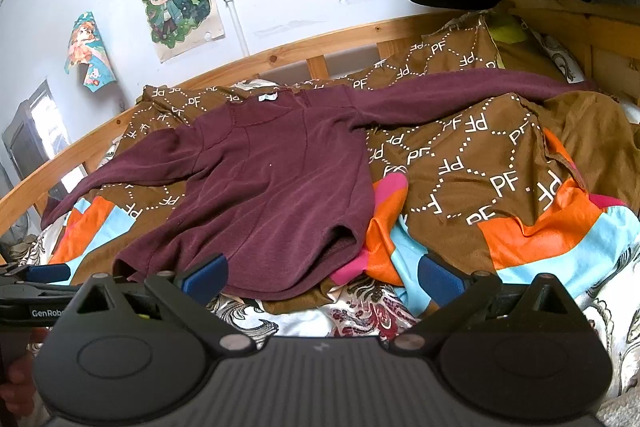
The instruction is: Fold small clothes
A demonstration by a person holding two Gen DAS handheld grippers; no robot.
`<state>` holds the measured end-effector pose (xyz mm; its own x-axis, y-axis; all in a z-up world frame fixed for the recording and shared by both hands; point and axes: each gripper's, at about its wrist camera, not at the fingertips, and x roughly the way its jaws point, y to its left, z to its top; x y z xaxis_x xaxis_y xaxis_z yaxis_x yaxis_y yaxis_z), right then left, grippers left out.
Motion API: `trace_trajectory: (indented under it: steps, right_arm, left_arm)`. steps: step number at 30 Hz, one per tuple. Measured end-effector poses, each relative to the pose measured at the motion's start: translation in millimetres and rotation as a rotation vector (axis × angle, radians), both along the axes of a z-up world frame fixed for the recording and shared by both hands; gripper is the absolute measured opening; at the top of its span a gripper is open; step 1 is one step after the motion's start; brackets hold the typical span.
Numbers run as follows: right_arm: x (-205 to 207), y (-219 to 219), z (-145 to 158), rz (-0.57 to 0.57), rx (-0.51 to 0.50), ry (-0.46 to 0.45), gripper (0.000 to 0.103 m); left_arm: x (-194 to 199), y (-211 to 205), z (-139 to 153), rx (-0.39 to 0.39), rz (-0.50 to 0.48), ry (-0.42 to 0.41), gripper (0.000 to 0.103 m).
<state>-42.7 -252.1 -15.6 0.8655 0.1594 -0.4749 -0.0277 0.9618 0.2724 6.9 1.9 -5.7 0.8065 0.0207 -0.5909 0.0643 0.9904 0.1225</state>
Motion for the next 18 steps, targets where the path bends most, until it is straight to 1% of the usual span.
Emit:
trace_trajectory:
  steps: [7,11,13,15,17,18]
  right_arm:
    - [1.2,-3.8,-0.4,-0.015,0.021,0.012,0.103]
    - [3.3,-12.7,6.6,-0.070,0.054,0.043,0.103]
    - [4.5,-26.7,16.8,-0.129,0.086,0.020,0.103]
    - [7.4,-47.2,27.4,-0.195,0.088,-0.037,0.103]
    - [14.3,-68.9,38.4,-0.268,0.047,-0.090,0.103]
    - [24.0,-81.4,44.1,-0.312,0.017,-0.092,0.103]
  left_arm:
    - [3.9,-3.2,0.6,0.028,-0.006,0.025,0.102]
    - [17.4,-10.3,7.7,0.067,-0.033,0.065,0.102]
    - [34.1,-12.0,16.7,0.072,-0.053,0.106,0.102]
    - [59.0,-13.6,30.1,0.058,-0.077,0.153,0.102]
    - [84.3,-17.2,42.2,0.043,-0.090,0.178,0.102]
    - [97.5,-18.5,47.7,0.029,-0.090,0.176,0.102]
